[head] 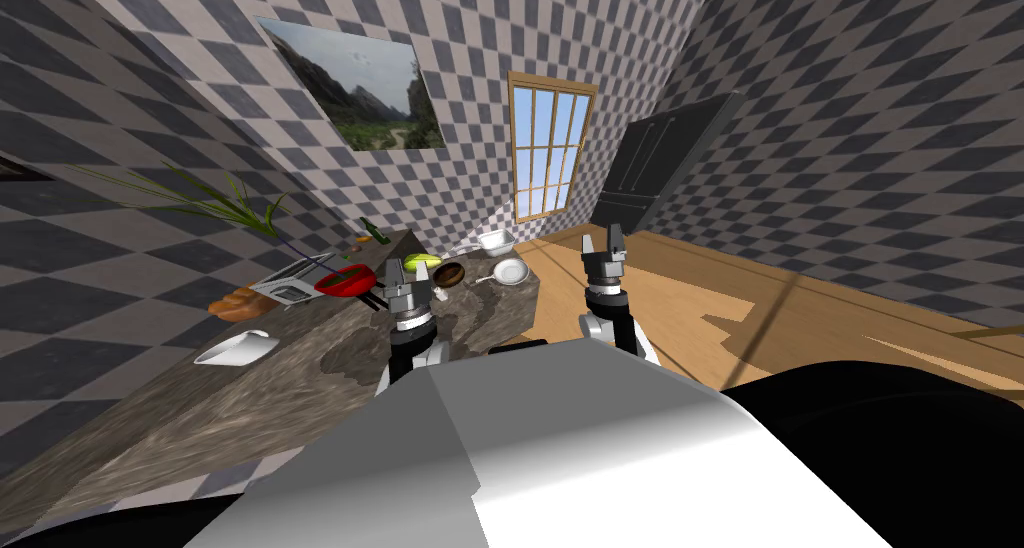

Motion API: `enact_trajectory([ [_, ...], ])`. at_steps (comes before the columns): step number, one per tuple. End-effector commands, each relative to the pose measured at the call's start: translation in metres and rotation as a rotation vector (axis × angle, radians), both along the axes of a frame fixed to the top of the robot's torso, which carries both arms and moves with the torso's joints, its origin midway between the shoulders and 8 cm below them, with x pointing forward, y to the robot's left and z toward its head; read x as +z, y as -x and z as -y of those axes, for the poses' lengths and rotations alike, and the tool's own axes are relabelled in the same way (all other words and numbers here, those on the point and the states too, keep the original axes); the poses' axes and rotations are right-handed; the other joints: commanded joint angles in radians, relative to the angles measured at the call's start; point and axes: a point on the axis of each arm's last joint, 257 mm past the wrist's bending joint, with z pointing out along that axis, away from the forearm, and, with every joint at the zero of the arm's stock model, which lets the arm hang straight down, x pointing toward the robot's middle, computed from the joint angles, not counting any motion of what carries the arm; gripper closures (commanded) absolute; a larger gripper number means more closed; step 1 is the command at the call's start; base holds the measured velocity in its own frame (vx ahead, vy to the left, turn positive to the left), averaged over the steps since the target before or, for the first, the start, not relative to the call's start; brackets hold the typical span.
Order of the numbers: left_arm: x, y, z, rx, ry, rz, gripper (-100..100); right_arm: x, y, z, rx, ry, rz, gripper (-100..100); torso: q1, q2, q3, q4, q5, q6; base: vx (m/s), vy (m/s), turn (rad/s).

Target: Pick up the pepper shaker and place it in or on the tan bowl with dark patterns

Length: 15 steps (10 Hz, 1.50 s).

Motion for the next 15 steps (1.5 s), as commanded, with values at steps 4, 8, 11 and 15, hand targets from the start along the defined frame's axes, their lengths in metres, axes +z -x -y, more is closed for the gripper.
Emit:
enact_trajectory([
  [4, -0.043, -0.022, -0.012, 0.009, -0.081, -0.156, -100, 0.000, 0.000, 0.000, 0.000, 0.000, 0.000, 0, -0.001, 0.001, 0.001, 0.000, 0.000, 0.000, -0.012, -0.022, -0.051],
  [8, -0.087, -0.041, -0.035, 0.048, -0.122, -0.309, -100, 0.000, 0.000, 0.000, 0.000, 0.000, 0.000, 0, -0.002, 0.002, 0.001, 0.000, 0.000, 0.000, -0.022, -0.036, -0.066],
  [11, -0.123, -0.051, -0.058, 0.088, -0.147, -0.433, -100, 0.000, 0.000, 0.000, 0.000, 0.000, 0.000, 0, -0.002, 0.002, 0.001, 0.000, 0.000, 0.000, -0.023, -0.029, -0.068],
  [15, -0.174, -0.057, -0.096, 0.152, -0.187, -0.605, -100, 0.000, 0.000, 0.000, 0.000, 0.000, 0.000, 0, -0.001, 0.002, 0.001, 0.000, 0.000, 0.000, -0.022, -0.028, -0.076],
])
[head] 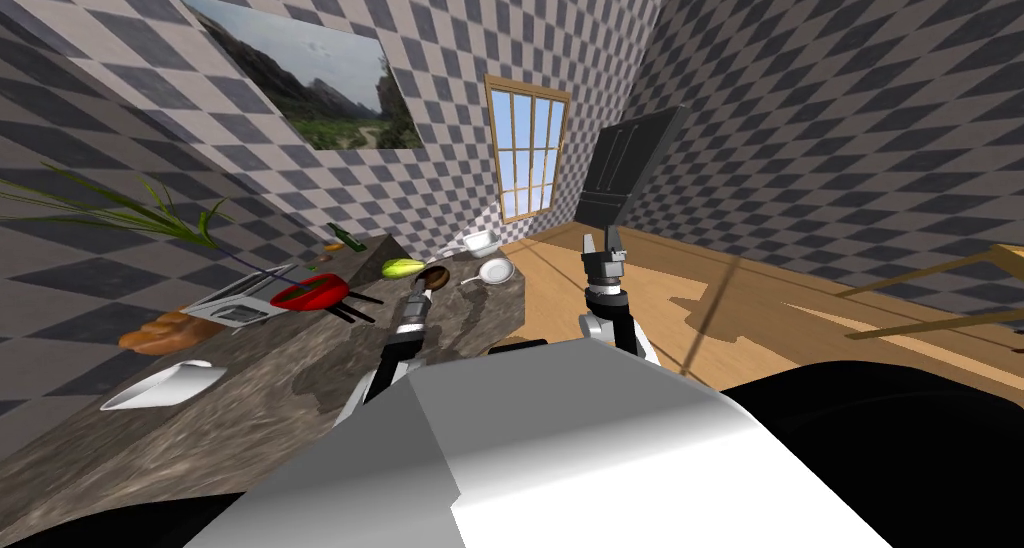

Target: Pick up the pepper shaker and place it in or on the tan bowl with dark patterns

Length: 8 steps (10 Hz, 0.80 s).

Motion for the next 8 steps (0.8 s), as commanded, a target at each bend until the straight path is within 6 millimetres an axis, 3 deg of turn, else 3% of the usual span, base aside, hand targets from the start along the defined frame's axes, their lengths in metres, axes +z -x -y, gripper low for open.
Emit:
enact_trajectory([
  [1, -0.022, -0.001, -0.017, 0.030, -0.023, -0.073, -100, 0.000, 0.000, 0.000, 0.000, 0.000, 0.000, 0, 0.000, 0.000, 0.000, 0.000, 0.000, 0.000, -0.014, -0.028, -0.099],
  [6, -0.087, 0.014, -0.079, 0.122, -0.133, -0.301, -100, 0.000, 0.000, 0.000, 0.000, 0.000, 0.000, 0, 0.000, -0.001, -0.001, 0.000, 0.000, 0.000, 0.003, -0.031, -0.106],
  [7, -0.087, 0.014, -0.079, 0.122, -0.133, -0.301, -100, 0.000, 0.000, 0.000, 0.000, 0.000, 0.000, 0, 0.000, -0.002, -0.001, 0.000, 0.000, 0.000, 0.012, -0.020, -0.031],
  [8, -0.099, 0.020, -0.093, 0.142, -0.161, -0.348, -100, 0.000, 0.000, 0.000, 0.000, 0.000, 0.000, 0, 0.000, -0.002, -0.001, 0.000, 0.000, 0.000, 0.016, -0.015, -0.075],
])
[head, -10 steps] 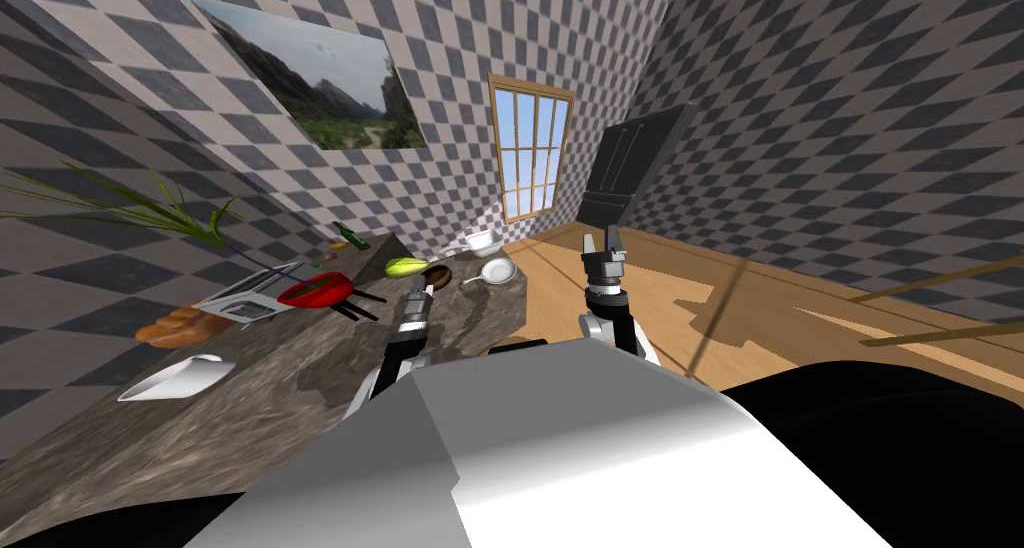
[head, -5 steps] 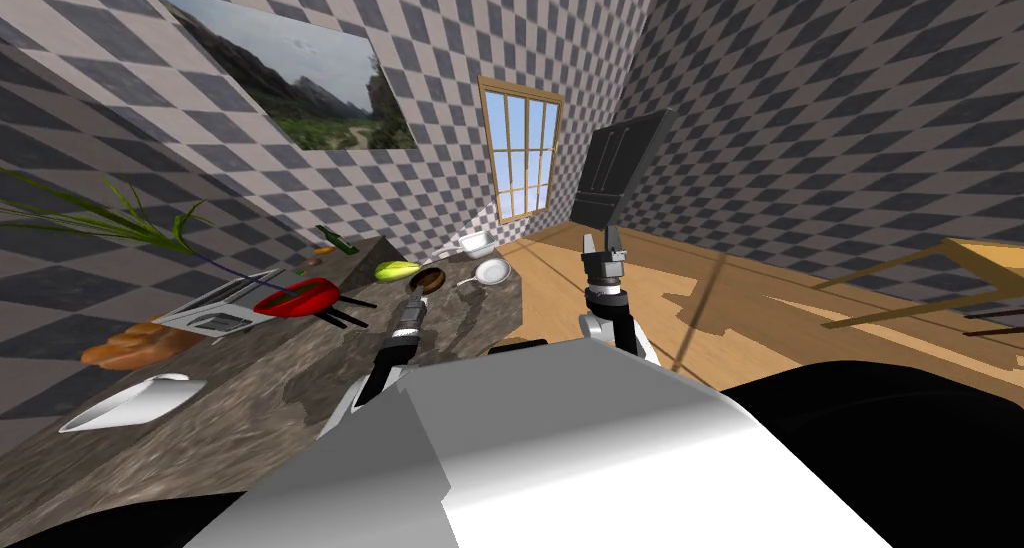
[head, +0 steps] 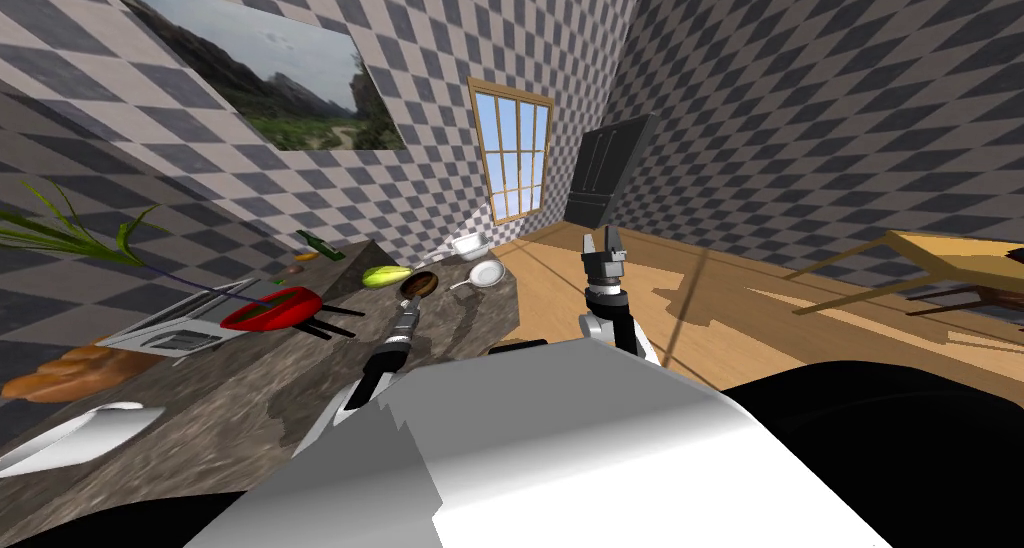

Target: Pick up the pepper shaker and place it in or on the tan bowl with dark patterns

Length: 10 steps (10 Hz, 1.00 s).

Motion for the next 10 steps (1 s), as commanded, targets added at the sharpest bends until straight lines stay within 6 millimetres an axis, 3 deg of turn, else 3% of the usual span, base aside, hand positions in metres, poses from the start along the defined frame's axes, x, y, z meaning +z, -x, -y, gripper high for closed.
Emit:
enact_trajectory([
  [1, -0.019, 0.010, -0.025, 0.031, -0.044, -0.075, -100, 0.000, 0.000, 0.000, 0.000, 0.000, 0.000, 0, 0.000, 0.000, 0.000, 0.000, 0.000, 0.000, 0.027, -0.021, -0.154],
  [6, -0.065, 0.057, -0.103, 0.125, -0.208, -0.308, -100, 0.000, 0.000, 0.000, 0.000, 0.000, 0.000, 0, 0.000, -0.002, -0.001, 0.000, 0.000, 0.000, 0.041, -0.029, -0.139],
  [7, -0.065, 0.057, -0.103, 0.125, -0.208, -0.308, -100, 0.000, 0.000, 0.000, 0.000, 0.000, 0.000, 0, 0.000, -0.002, -0.001, 0.000, 0.000, 0.000, 0.038, -0.019, -0.037],
  [10, -0.079, 0.089, -0.149, 0.176, -0.307, -0.431, -100, 0.000, 0.000, 0.000, 0.000, 0.000, 0.000, 0, 0.000, -0.001, -0.001, 0.000, 0.000, 0.000, 0.037, -0.016, -0.125],
])
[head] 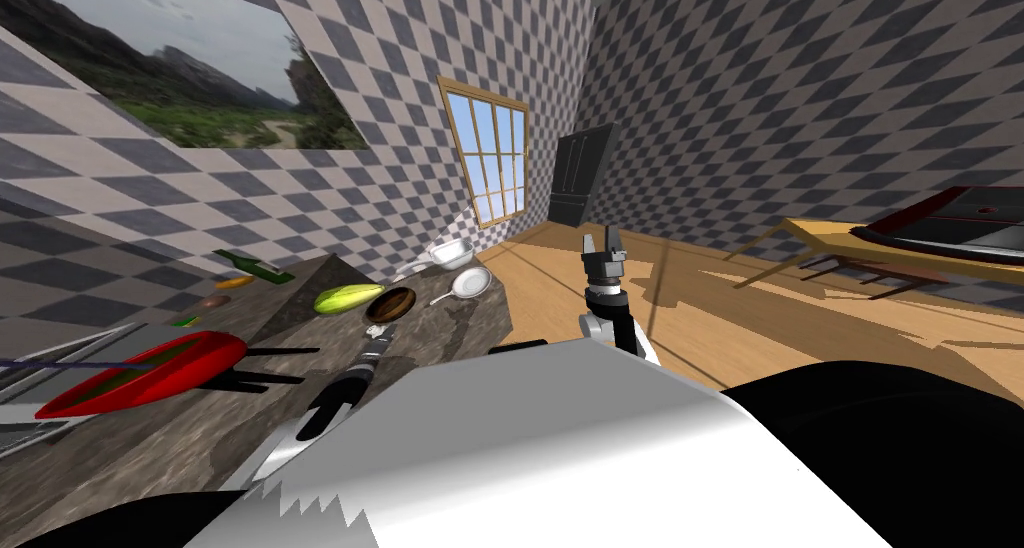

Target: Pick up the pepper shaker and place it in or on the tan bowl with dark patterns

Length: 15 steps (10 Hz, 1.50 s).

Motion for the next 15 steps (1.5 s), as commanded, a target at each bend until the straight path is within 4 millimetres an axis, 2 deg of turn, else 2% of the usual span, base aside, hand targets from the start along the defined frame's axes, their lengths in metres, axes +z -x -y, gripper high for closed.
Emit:
enact_trajectory([
  [1, -0.002, 0.018, -0.022, 0.025, -0.052, -0.062, -100, 0.000, 0.000, 0.000, 0.000, 0.000, 0.000, 0, 0.000, 0.000, 0.000, 0.000, 0.000, 0.000, 0.047, -0.020, -0.100],
  [2, -0.004, 0.028, -0.035, 0.039, -0.080, -0.096, -100, 0.000, 0.000, 0.000, 0.000, 0.000, 0.000, 0, 0.000, 0.000, 0.000, 0.000, 0.000, 0.000, 0.042, -0.023, -0.117],
  [3, -0.005, 0.044, -0.059, 0.065, -0.131, -0.153, -100, 0.000, 0.000, 0.000, 0.000, 0.000, 0.000, 0, 0.000, 0.000, 0.000, 0.000, 0.000, 0.000, 0.062, -0.029, -0.190],
  [5, -0.003, 0.062, -0.084, 0.094, -0.185, -0.212, -100, 0.000, 0.000, 0.000, 0.000, 0.000, 0.000, 0, 0.000, -0.001, -0.001, 0.000, 0.000, 0.000, 0.063, -0.014, -0.126],
  [7, -0.003, 0.060, -0.081, 0.092, -0.179, -0.206, -100, 0.000, 0.000, 0.000, 0.000, 0.000, 0.000, 0, 0.000, 0.000, 0.000, 0.000, 0.000, 0.000, 0.021, -0.003, -0.022],
  [8, -0.003, 0.061, -0.081, 0.092, -0.181, -0.207, 0, 0.000, 0.000, 0.000, 0.000, 0.000, 0.000, 0, 0.000, 0.002, 0.001, 0.000, 0.000, -0.001, 0.000, 0.000, 0.000],
  [9, -0.009, 0.060, -0.084, 0.099, -0.180, -0.208, -100, 0.000, 0.000, 0.000, 0.000, 0.000, 0.000, 0, 0.000, 0.002, 0.001, 0.001, 0.000, -0.001, -0.009, 0.011, -0.031],
  [11, -0.010, 0.060, -0.084, 0.101, -0.179, -0.208, -100, 0.000, 0.000, 0.000, 0.000, 0.000, 0.000, 0, 0.001, 0.003, 0.002, 0.001, 0.000, 0.000, -0.005, 0.006, -0.019],
  [12, -0.010, 0.060, -0.084, 0.101, -0.179, -0.208, 100, 0.000, 0.000, 0.000, 0.000, 0.000, 0.000, 0, 0.001, 0.003, 0.002, 0.001, 0.000, -0.001, 0.000, 0.000, 0.000],
  [15, -0.009, 0.060, -0.084, 0.099, -0.182, -0.208, 100, 0.000, 0.000, 0.000, 0.000, 0.000, 0.000, 0, 0.001, 0.003, 0.001, 0.000, 0.001, -0.001, 0.000, 0.000, 0.000],
])
